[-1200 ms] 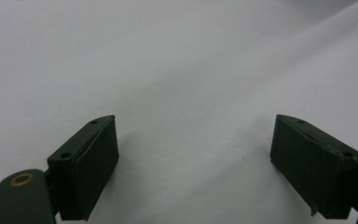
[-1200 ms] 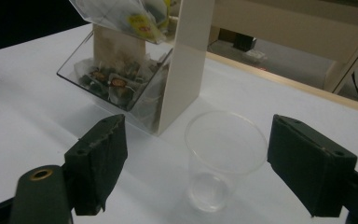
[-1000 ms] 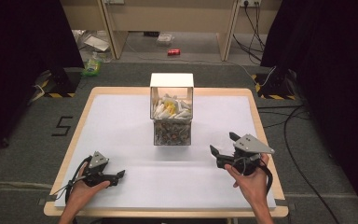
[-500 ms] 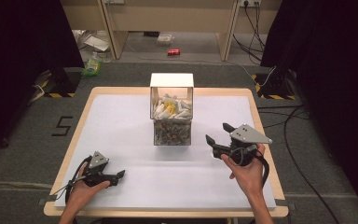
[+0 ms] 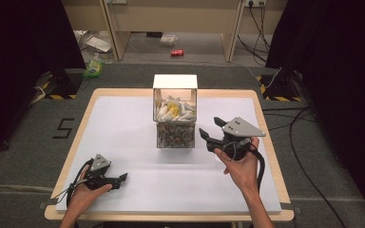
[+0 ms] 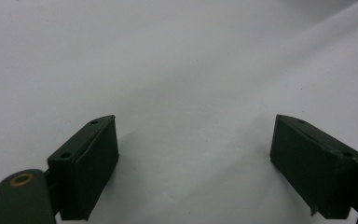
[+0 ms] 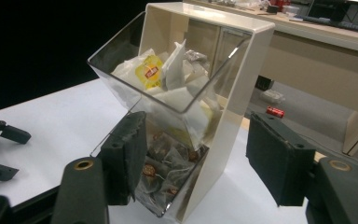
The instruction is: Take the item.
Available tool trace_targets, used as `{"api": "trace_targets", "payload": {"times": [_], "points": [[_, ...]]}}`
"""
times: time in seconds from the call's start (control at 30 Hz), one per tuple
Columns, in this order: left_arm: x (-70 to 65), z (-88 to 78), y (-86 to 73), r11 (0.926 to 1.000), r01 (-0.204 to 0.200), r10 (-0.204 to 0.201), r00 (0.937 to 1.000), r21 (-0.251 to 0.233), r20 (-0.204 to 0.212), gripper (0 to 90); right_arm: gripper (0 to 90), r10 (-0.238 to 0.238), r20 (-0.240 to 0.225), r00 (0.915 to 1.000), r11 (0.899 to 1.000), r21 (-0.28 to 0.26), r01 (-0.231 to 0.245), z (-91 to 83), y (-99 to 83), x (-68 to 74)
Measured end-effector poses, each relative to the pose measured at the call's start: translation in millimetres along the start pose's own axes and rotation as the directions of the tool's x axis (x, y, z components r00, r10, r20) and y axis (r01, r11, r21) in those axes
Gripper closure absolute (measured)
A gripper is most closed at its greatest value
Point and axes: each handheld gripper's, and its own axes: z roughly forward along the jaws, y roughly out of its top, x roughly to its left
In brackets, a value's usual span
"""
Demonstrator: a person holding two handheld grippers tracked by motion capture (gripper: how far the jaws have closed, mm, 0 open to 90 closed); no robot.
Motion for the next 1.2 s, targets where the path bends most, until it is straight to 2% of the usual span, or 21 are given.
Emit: {"api": "trace_targets", "payload": {"times": [0.27,0.4,0.43,0.73,1.2], "points": [[0.2,-0.1,0.0,1.0000,0.001,-0.001,1.0000,0.001,0.002,14.4,43.7,-0.004,-0.024,0.9997,1.000,-0.019,0.004,9.9,12.2,3.7],[0.0,0.0,0.0,1.0000,0.000,0.000,1.0000,0.000,0.000,14.4,45.7,-0.017,-0.037,0.9992,1.000,-0.026,0.016,14.7,17.8,7.1],[0.2,-0.1,0.0,1.0000,0.001,-0.001,1.0000,0.000,0.002,14.5,47.2,-0.035,-0.041,0.9986,0.999,-0.028,0.034,18.8,21.4,9.0],[0.0,0.0,0.0,1.0000,0.000,0.000,1.0000,-0.001,0.000,14.5,50.3,-0.055,-0.053,0.9971,0.997,-0.051,0.053,36.3,35.1,16.2],[0.2,-0.1,0.0,1.0000,0.001,-0.001,1.0000,0.000,0.001,14.5,55.6,-0.022,-0.054,0.9983,0.999,-0.041,0.020,63.3,37.7,14.8]]}}
